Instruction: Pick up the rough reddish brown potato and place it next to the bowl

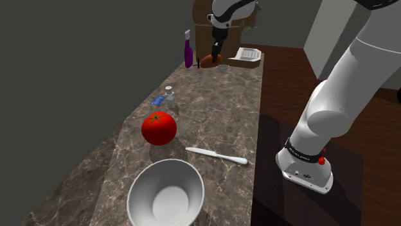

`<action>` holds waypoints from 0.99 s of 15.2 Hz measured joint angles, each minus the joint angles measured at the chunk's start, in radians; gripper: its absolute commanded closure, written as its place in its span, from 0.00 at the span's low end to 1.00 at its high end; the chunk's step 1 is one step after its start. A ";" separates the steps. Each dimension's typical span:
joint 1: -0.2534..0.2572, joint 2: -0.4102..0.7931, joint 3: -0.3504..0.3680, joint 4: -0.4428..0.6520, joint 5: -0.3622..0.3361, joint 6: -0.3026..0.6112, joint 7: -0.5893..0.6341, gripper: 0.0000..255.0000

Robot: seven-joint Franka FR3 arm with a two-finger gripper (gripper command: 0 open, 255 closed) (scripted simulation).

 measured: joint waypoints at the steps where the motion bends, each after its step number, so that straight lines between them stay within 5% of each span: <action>1: 0.000 -0.003 0.000 0.012 -0.001 -0.015 0.000 1.00; 7: 0.004 -0.030 0.009 0.054 -0.010 -0.083 0.016 1.00; 15: 0.078 -0.082 0.129 -0.006 -0.032 -0.079 0.218 1.00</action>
